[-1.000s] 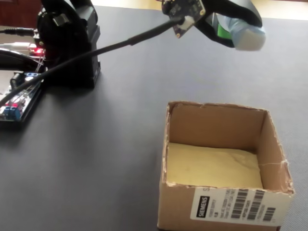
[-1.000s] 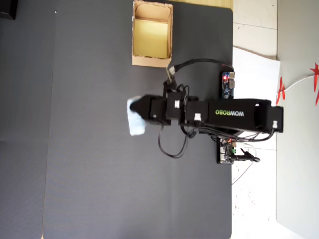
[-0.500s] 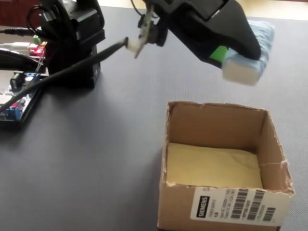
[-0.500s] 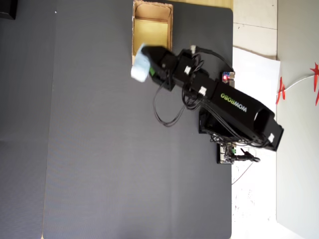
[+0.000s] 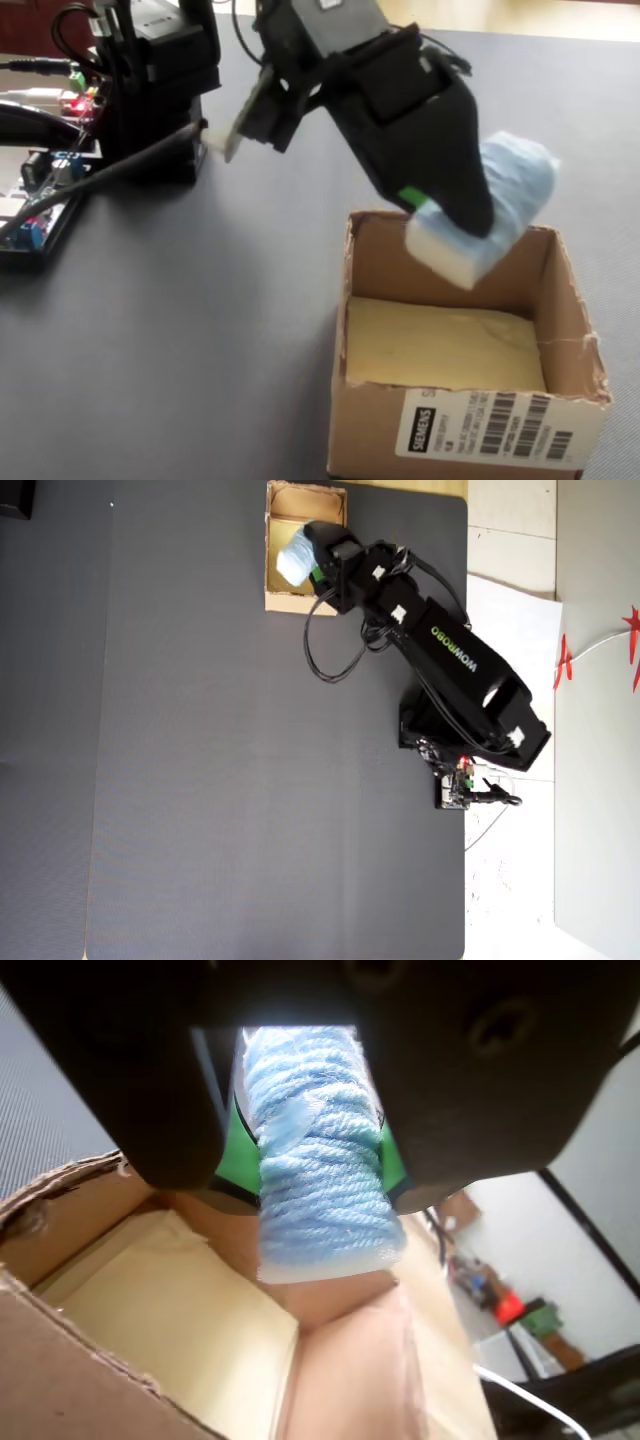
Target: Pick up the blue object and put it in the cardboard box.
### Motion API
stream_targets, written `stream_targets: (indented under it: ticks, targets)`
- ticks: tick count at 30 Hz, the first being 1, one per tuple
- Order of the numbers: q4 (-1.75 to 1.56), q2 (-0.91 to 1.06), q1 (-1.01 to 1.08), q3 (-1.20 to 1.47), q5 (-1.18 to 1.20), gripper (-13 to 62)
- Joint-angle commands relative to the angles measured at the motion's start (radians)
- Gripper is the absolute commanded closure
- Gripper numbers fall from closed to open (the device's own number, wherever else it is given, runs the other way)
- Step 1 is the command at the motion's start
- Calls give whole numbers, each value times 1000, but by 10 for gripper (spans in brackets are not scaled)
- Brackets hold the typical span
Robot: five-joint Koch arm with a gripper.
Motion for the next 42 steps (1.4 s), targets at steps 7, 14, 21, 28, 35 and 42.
stream_targets:
  ticks: [7, 14, 21, 28, 35, 42]
  targets:
    - [-8, 15, 51, 29, 14, 441]
    - [-8, 43, 61, 63, 12, 402]
    - [17, 69, 72, 95, 14, 296]
    - [12, 74, 86, 97, 15, 224]
    - [-17, 72, 106, 84, 48, 200]
    - [-17, 52, 117, 61, 67, 185]
